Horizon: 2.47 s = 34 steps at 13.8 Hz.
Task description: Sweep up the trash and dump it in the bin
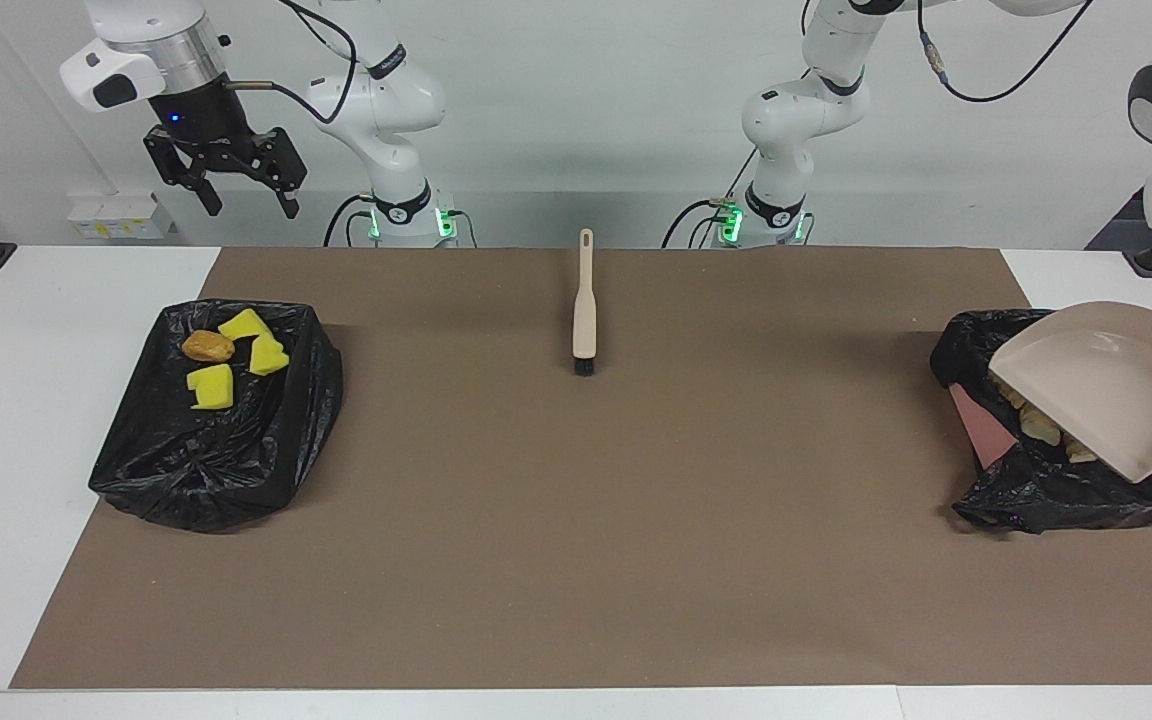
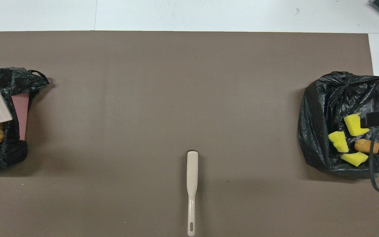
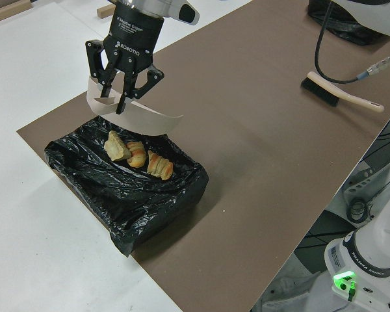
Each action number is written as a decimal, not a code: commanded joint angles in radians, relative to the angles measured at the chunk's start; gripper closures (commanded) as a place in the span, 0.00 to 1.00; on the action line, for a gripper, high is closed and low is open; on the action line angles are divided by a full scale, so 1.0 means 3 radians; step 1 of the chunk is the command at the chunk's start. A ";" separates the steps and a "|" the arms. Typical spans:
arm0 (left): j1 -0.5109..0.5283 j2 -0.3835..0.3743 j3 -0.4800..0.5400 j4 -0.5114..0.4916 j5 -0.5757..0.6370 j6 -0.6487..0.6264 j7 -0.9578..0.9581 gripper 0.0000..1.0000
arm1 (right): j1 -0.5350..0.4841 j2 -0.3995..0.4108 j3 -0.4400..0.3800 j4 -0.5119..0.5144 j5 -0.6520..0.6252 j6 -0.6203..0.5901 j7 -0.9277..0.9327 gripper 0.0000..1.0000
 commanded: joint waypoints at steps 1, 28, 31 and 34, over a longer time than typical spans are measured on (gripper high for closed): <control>-0.0146 -0.0177 0.0027 -0.0182 -0.0335 -0.0178 -0.0426 1.00 | -0.0008 -0.0045 0.0004 -0.0049 -0.0008 -0.0018 -0.0050 0.00; -0.2831 0.0558 -0.0029 -0.0591 -0.1788 0.0966 -0.5857 1.00 | -0.0008 -0.0045 0.0004 -0.0049 -0.0008 -0.0018 -0.0050 0.00; -0.2837 0.0676 -0.0110 -0.0576 -0.1793 0.1130 -0.5898 1.00 | -0.0008 -0.0045 0.0004 -0.0049 -0.0008 -0.0018 -0.0050 0.00; -0.2898 0.0681 -0.0131 -0.0601 -0.1793 0.1319 -0.6322 1.00 | -0.0008 -0.0045 0.0004 -0.0049 -0.0008 -0.0018 -0.0050 0.00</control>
